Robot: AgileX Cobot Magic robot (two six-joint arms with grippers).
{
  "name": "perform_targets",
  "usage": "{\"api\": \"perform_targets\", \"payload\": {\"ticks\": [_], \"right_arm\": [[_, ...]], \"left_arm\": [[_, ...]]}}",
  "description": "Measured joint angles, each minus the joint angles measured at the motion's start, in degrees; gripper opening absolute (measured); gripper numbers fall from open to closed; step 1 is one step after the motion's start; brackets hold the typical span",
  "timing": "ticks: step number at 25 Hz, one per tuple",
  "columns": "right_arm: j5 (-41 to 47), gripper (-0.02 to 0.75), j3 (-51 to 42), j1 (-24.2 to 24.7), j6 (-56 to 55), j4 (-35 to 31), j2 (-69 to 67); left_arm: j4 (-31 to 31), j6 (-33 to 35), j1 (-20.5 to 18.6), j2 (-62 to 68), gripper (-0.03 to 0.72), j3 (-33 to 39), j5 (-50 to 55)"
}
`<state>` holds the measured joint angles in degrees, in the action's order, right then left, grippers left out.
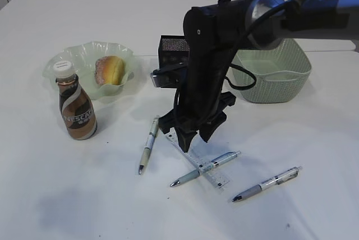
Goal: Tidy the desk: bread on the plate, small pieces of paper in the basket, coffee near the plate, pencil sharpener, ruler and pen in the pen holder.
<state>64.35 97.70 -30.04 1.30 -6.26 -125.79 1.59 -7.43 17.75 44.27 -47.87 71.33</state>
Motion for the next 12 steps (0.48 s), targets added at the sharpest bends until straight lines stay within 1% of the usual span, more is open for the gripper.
{"api": "perform_targets", "payload": {"ticks": [4, 12], "right_arm": [[0.0, 0.438, 0.0, -1.3, 1.8, 0.3, -0.3], [0.0, 0.442, 0.0, -1.7, 2.9, 1.2, -1.2]], "left_arm": [[0.0, 0.0, 0.0, 0.0, 0.467, 0.0, 0.0], [0.0, -0.1, 0.0, 0.0, 0.467, 0.0, 0.0]]}}
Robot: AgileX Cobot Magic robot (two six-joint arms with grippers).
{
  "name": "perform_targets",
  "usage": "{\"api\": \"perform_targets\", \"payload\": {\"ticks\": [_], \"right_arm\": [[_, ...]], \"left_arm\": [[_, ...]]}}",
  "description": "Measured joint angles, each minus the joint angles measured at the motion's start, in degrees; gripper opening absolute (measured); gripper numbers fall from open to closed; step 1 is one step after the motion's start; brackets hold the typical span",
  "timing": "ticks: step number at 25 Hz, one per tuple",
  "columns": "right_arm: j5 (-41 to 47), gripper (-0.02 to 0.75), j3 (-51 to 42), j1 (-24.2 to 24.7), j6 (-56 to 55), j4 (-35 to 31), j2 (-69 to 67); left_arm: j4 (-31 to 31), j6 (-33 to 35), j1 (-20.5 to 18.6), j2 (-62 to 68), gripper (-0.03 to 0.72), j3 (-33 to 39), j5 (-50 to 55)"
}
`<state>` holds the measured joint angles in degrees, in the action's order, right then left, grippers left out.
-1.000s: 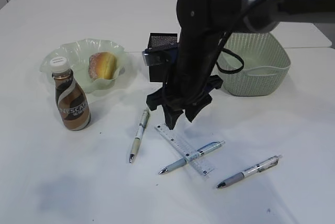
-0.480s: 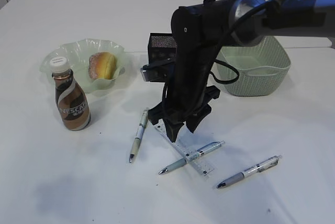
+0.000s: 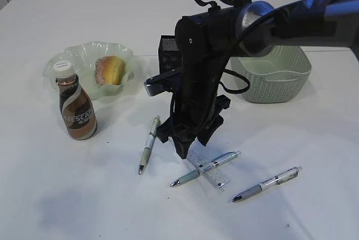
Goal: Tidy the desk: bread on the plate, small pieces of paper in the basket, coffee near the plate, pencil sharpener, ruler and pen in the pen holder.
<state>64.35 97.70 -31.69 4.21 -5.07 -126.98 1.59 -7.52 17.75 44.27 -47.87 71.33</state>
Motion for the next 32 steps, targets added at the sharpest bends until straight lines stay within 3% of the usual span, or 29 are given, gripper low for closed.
{"api": "perform_targets", "payload": {"ticks": [7, 32], "right_arm": [[-0.1, 0.535, 0.0, 0.0, 0.2, 1.5, -0.8], [-0.1, 0.547, 0.9, -0.2, 0.3, 2.8, -3.5]], "left_arm": [[0.0, 0.0, 0.0, 0.0, 0.468, 0.0, 0.0], [0.0, 0.0, 0.0, 0.0, 0.468, 0.0, 0.0]]}}
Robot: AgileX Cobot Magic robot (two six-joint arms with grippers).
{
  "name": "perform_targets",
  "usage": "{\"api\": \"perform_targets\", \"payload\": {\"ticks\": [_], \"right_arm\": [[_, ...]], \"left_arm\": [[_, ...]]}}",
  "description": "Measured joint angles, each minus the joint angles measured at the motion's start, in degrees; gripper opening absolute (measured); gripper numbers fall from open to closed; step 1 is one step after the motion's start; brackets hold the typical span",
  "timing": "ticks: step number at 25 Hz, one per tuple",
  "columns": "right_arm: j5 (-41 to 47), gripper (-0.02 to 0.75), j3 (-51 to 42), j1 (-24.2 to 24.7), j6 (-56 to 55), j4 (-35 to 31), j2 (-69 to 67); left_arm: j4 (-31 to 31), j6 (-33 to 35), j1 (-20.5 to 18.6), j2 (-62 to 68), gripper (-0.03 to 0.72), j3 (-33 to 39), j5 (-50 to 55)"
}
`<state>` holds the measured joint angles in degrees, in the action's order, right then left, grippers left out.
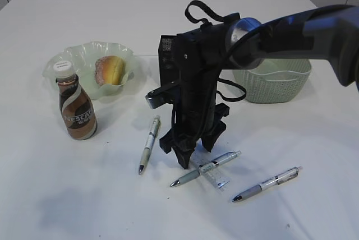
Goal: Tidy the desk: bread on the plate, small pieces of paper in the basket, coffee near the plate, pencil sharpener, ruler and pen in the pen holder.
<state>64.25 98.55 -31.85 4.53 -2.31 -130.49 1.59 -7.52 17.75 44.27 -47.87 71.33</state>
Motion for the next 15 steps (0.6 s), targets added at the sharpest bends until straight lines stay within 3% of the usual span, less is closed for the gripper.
{"api": "perform_targets", "payload": {"ticks": [15], "right_arm": [[0.1, 0.545, 0.0, 0.0, 0.1, 0.9, -0.2]], "left_arm": [[0.2, 0.0, 0.0, 0.0, 0.468, 0.0, 0.0]]}}
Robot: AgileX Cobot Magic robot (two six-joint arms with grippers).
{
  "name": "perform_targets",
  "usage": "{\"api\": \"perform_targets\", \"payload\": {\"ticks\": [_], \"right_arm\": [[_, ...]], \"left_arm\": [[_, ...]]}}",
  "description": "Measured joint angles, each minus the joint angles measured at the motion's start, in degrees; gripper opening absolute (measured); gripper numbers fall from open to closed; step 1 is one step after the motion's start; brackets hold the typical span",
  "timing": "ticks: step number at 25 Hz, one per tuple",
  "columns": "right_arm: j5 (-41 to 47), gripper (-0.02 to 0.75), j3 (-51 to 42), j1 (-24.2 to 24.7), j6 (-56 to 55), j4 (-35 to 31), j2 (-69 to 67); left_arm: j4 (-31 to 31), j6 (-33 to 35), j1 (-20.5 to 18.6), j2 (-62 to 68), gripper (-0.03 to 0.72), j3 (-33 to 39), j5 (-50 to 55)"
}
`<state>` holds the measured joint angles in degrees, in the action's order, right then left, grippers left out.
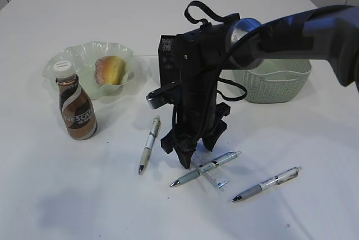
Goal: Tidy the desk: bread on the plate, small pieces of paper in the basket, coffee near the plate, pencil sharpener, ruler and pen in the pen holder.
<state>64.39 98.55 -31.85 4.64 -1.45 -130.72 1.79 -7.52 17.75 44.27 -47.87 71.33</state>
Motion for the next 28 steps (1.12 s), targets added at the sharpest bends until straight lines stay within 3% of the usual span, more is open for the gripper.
{"api": "perform_targets", "payload": {"ticks": [4, 7, 16, 28], "right_arm": [[0.1, 0.509, 0.0, 0.0, 0.0, 0.0, 0.0], [0.2, 0.426, 0.0, 0.0, 0.0, 0.0, 0.0], [0.2, 0.326, 0.0, 0.0, 0.0, 0.0, 0.0], [0.2, 0.300, 0.0, 0.0, 0.0, 0.0, 0.0]], "left_arm": [[0.0, 0.0, 0.0, 0.0, 0.468, 0.0, 0.0], [0.0, 0.0, 0.0, 0.0, 0.468, 0.0, 0.0], [0.0, 0.0, 0.0, 0.0, 0.468, 0.0, 0.0], [0.0, 0.0, 0.0, 0.0, 0.468, 0.0, 0.0]]}}
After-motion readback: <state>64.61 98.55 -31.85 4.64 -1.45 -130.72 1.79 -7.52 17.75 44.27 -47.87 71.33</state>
